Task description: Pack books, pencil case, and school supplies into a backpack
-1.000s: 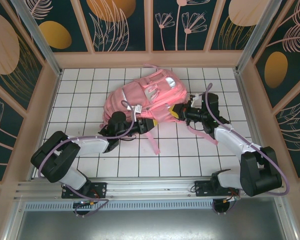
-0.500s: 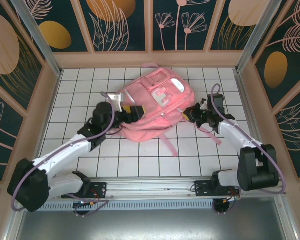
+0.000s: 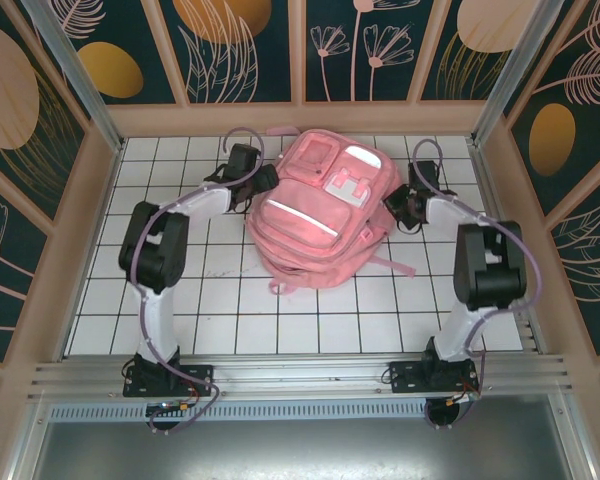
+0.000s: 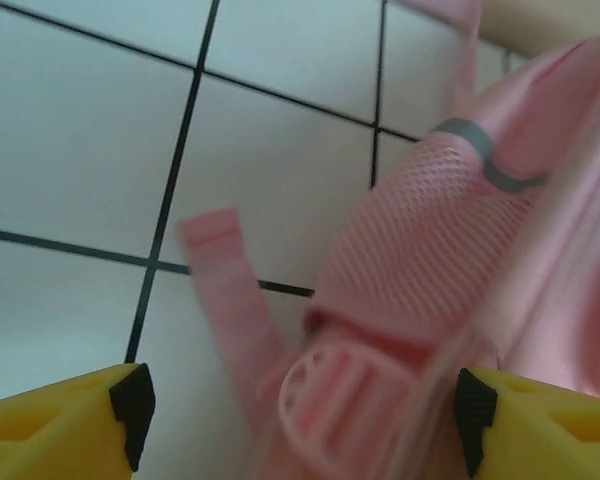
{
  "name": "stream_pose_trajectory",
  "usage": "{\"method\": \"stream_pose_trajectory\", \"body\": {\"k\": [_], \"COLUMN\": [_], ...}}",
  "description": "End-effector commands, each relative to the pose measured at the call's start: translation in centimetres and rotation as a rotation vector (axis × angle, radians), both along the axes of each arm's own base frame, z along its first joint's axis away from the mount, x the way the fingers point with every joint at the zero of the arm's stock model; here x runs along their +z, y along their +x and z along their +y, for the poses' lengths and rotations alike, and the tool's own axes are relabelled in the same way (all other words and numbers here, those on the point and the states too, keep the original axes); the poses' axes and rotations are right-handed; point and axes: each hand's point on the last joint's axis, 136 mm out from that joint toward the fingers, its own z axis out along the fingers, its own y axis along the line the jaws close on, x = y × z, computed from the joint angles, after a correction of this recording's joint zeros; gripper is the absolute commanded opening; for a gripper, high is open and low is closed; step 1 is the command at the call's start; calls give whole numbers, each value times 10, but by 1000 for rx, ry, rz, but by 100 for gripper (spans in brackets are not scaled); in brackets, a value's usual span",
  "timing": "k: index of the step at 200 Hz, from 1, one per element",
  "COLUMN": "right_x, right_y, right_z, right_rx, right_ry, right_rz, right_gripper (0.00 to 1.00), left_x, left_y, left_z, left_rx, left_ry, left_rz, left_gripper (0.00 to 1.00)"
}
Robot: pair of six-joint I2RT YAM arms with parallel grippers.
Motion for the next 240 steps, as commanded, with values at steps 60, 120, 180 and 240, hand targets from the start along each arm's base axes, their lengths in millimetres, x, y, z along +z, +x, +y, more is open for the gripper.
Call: {"method": "stream_pose_trajectory", "body": {"k": [60,120,180,240], "right_x": [41,58,128,87], "right_y": [111,117,69,7], "right_z": [173,173,29,5], "right_rx": [652,646,167,188], "right_ry": [327,69,-356,-269], "right_rz": [-269,-256,-297,-198], "right_gripper": [14,65,74,73], "left_x": [34,61,95,67], "left_y": [-97,-162,-176,-178], "left_z": [-88,-143,-86,-60], "left_rx": [-291,-422,-336,-325], "left_ry": [-485,-462,-204,-163], "left_rz": [-1,-17,-85,-21], "left_gripper": [73,78,82,81]}}
